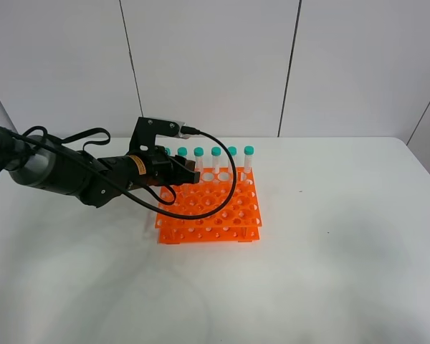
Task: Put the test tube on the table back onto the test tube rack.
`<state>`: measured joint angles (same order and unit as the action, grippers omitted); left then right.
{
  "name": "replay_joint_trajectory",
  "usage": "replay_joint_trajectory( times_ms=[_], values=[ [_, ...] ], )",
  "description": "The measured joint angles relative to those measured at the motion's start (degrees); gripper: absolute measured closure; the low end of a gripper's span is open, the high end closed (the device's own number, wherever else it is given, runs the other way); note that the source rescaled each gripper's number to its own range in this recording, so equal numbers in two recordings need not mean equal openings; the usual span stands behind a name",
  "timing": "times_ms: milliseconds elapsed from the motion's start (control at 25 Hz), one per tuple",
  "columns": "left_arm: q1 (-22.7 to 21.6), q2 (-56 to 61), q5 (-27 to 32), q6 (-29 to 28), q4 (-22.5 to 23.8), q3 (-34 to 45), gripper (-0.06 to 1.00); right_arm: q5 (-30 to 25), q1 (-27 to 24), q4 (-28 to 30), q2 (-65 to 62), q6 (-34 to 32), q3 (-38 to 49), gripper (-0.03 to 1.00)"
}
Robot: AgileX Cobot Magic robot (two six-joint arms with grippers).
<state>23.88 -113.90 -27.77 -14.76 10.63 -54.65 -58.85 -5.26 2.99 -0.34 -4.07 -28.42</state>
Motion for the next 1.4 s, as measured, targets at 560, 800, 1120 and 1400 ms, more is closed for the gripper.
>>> replay_joint_trajectory(
  times_ms=[560, 800, 1120, 1400],
  values=[
    [0.0, 5.3, 3.5, 0.9, -0.1, 0.0, 0.65, 0.0, 0.0, 0.0, 0.0, 0.0, 0.0, 0.16],
    [-2.0, 10.0, 8.6, 5.6, -0.1, 0.0, 0.65, 0.0, 0.0, 0.0, 0.0, 0.0, 0.0, 0.16],
    [-6.6, 13.9, 12.1, 6.3, -2.2, 0.0, 0.65, 0.0, 0.0, 0.0, 0.0, 0.0, 0.0, 0.16],
    [-12.6, 14.2, 24.6, 7.3, -4.0, 0.0, 0.63, 0.0, 0.0, 0.0, 0.0, 0.0, 0.0, 0.16]
  ],
)
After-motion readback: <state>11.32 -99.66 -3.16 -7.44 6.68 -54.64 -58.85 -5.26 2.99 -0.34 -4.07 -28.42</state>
